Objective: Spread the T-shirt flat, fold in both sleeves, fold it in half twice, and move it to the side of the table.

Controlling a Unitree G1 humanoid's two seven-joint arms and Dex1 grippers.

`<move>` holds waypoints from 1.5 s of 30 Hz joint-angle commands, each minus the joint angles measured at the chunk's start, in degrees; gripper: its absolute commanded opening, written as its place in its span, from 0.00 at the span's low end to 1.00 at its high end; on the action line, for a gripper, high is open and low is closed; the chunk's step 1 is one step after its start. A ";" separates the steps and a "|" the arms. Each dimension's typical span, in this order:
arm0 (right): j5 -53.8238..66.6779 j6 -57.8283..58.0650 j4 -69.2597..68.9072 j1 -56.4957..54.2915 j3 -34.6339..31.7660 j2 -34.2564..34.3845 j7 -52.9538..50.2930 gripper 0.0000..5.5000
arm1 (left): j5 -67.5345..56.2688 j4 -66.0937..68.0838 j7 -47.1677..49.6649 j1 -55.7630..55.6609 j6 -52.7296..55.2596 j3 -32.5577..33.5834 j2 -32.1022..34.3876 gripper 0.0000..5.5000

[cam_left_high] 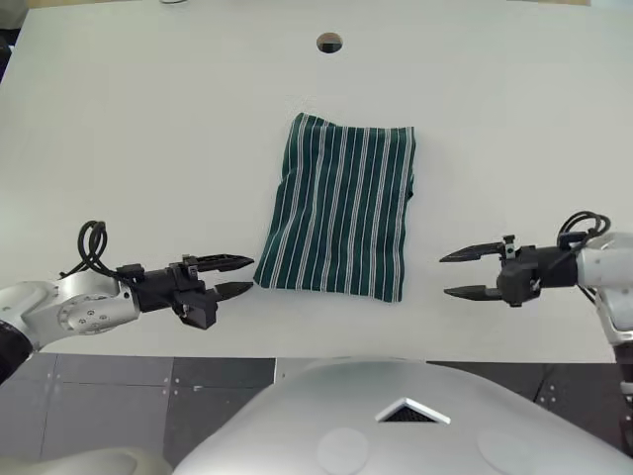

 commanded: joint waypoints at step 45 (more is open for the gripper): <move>25.31 22.55 -8.39 -12.76 26.06 -2.97 -12.71 0.02 | -45.96 -33.62 -47.82 13.79 33.54 19.27 -1.56 0.02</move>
